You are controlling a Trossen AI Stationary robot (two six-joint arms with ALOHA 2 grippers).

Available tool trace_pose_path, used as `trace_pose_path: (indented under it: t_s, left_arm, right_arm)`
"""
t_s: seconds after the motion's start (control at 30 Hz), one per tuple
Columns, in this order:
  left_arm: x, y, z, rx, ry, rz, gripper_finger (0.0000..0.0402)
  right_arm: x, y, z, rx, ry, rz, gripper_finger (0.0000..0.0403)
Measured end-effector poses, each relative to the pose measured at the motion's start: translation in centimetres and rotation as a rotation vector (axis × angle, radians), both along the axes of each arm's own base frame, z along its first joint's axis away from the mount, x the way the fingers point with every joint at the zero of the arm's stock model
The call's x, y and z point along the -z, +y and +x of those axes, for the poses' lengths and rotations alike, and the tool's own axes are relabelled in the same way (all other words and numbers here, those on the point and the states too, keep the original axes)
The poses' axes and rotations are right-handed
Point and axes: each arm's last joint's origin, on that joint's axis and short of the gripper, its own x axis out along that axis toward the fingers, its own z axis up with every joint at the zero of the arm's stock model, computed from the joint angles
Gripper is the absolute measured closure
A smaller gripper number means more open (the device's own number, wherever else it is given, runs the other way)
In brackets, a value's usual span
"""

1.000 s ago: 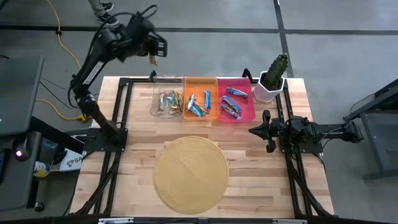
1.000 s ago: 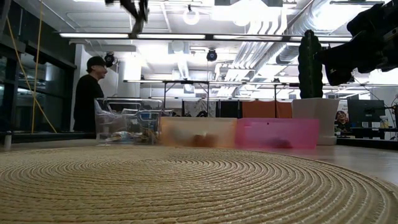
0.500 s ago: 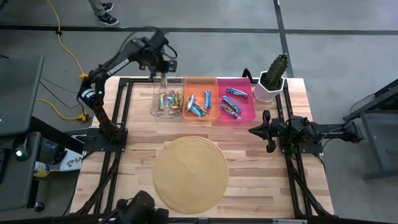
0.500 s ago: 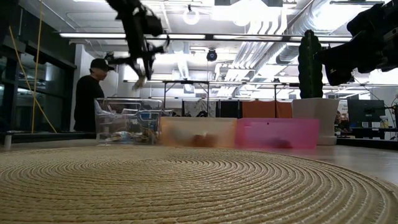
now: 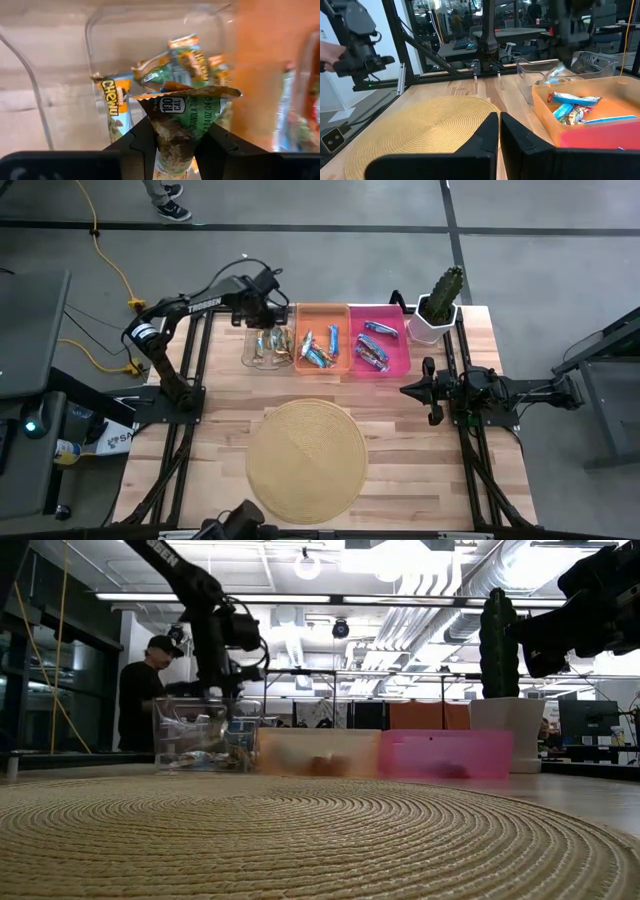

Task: Pick and place Granola Bars by type
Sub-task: Put the yellow granola bar into the transparent bin

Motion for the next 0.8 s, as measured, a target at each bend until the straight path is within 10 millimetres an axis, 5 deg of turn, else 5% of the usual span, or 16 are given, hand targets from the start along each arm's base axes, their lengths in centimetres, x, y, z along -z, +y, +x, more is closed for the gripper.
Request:
trace_pose_path:
  t_s: [0.23,0.8]
  left_arm:
    - [1.8,-0.5,-0.2,-0.025,0.008,-0.016,0.0298]
    - [1.8,-0.4,-0.2,0.050,0.027,0.021,0.0297]
  right_arm:
    - [0.0,0.0,0.0,0.000,0.000,0.000,0.0402]
    - [0.0,0.0,0.0,0.000,0.000,0.000,0.0402]
